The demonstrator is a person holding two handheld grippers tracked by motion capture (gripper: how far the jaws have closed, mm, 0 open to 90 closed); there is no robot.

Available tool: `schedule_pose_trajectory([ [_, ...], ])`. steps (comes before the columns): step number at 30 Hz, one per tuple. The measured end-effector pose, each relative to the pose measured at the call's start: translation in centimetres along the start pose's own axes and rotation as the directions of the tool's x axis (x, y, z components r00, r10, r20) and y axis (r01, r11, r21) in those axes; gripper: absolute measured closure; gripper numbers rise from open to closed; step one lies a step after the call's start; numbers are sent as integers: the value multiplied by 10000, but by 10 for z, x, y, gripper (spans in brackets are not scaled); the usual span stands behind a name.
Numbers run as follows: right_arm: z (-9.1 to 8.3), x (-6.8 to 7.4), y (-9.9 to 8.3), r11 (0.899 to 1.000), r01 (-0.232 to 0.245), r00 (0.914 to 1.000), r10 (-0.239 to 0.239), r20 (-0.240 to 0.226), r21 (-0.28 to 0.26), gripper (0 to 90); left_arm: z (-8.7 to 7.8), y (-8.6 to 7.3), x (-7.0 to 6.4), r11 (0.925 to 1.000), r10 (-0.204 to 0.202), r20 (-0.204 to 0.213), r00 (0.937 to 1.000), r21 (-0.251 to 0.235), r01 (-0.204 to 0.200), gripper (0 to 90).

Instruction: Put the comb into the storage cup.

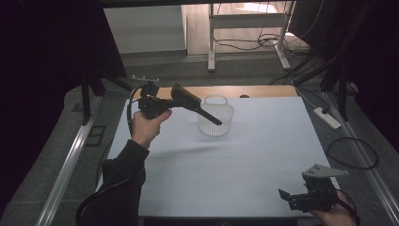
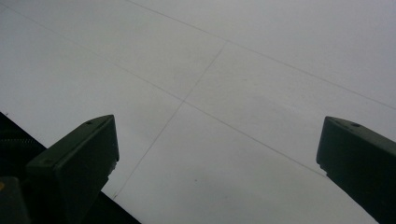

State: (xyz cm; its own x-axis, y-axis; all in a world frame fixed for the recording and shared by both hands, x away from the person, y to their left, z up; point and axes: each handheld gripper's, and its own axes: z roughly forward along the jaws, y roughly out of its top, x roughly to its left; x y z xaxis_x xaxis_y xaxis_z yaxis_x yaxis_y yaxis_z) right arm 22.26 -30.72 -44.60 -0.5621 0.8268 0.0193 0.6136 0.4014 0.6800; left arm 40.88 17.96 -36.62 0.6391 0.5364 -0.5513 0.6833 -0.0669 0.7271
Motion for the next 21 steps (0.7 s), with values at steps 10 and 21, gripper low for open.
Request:
schedule_pose_trajectory([
  [10,-2,-1,-1,9997,-229,9997,227,128,105,0,1,9,4,9998,-33,-334,9994,-192,27,831],
  [21,-1,-1,-1,9994,-265,9996,263,90,201,0,12,13,14,9995,-187,-695,9974,-269,169,831],
])
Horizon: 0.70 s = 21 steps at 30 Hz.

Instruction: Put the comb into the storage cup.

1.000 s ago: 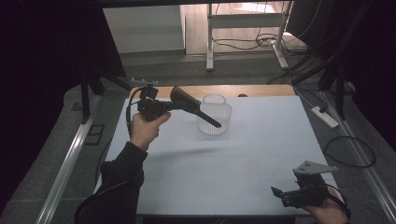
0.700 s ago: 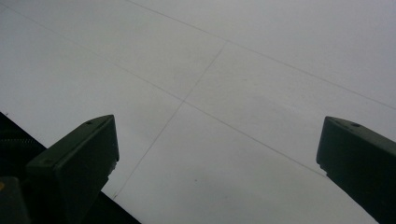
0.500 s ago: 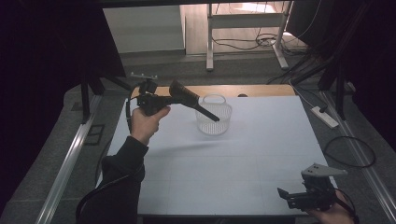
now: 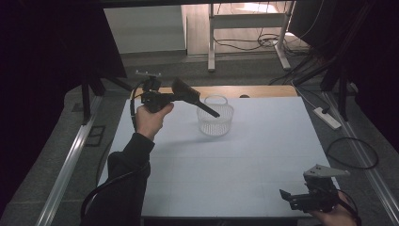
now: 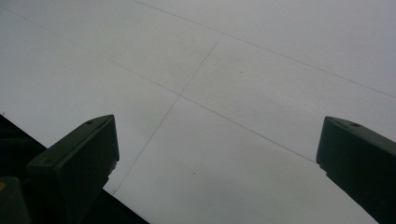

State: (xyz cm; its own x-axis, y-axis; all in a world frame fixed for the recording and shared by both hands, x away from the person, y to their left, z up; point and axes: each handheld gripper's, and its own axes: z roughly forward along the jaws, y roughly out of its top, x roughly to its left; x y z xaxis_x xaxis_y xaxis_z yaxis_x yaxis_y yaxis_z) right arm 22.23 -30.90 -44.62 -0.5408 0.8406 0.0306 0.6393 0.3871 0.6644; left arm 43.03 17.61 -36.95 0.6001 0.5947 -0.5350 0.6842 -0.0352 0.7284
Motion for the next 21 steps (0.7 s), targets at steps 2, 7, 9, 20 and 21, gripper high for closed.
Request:
schedule_pose_trajectory([
  [2,0,0,0,10000,13,10000,-13,-2,1,0,4,0,2,10000,-40,-21,10000,59,40,831],
  [7,0,0,0,10000,69,10000,-69,-34,11,0,14,-2,8,9998,-161,-59,9999,64,161,831],
  [9,0,0,0,10000,69,10000,-69,-35,3,0,16,-2,8,9998,-182,-52,9998,60,182,830],
  [20,0,0,0,9999,102,9999,-102,-65,-38,0,34,-5,11,9996,-276,-32,9996,73,276,831],
  [21,-1,1,0,9999,120,9999,-121,-68,-54,0,37,-5,12,9996,-273,-22,9996,48,273,830],
])
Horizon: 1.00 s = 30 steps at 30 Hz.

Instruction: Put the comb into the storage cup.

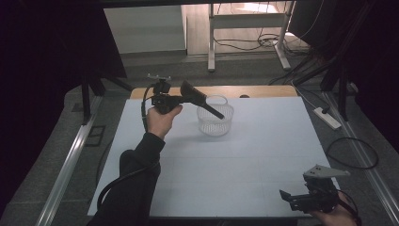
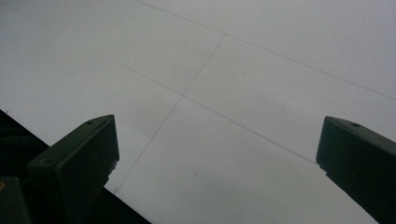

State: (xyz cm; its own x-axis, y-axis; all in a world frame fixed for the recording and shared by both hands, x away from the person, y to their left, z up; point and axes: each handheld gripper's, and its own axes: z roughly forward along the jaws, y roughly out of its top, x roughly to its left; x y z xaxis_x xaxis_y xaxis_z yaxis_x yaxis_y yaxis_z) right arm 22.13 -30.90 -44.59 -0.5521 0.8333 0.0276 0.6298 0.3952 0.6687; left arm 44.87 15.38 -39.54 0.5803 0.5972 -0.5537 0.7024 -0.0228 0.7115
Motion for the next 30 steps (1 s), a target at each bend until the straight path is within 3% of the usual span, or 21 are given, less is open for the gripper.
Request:
schedule_pose_trajectory([
  [30,0,1,0,9999,108,9999,-107,-49,50,0,34,-15,10,9997,-254,-125,9996,33,254,830],
])
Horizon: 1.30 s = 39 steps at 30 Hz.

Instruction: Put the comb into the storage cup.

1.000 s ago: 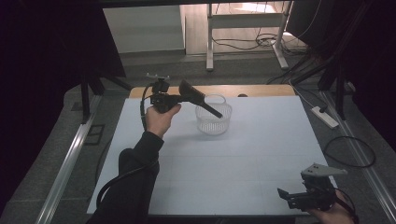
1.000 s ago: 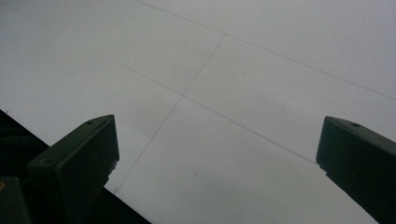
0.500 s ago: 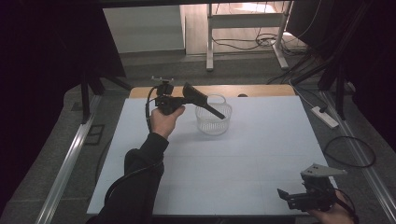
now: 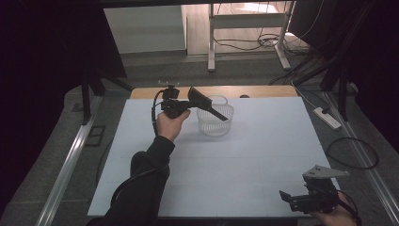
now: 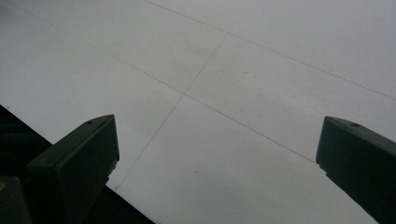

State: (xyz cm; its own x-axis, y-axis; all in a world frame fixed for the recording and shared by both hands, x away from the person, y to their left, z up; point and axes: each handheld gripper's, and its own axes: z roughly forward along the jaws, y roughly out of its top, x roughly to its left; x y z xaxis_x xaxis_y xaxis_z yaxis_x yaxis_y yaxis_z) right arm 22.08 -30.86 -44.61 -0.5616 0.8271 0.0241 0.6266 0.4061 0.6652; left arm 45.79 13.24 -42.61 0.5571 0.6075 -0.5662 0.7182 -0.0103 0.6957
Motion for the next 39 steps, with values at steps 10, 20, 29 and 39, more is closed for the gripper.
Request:
schedule_pose_trajectory([
  [10,0,0,0,10000,6,10000,-6,-9,2,0,10,-6,1,10000,-91,-59,9999,32,91,830],
  [20,0,0,0,10000,50,10000,-50,-13,37,1,16,-12,6,9997,-200,-179,9996,110,202,830],
  [29,1,0,0,10000,56,10000,-56,-22,68,2,19,-18,13,9988,-476,-189,9987,108,478,828],
  [39,1,0,0,9999,52,10000,-52,-27,124,6,19,-23,19,9966,-827,-135,9965,-6,827,825],
])
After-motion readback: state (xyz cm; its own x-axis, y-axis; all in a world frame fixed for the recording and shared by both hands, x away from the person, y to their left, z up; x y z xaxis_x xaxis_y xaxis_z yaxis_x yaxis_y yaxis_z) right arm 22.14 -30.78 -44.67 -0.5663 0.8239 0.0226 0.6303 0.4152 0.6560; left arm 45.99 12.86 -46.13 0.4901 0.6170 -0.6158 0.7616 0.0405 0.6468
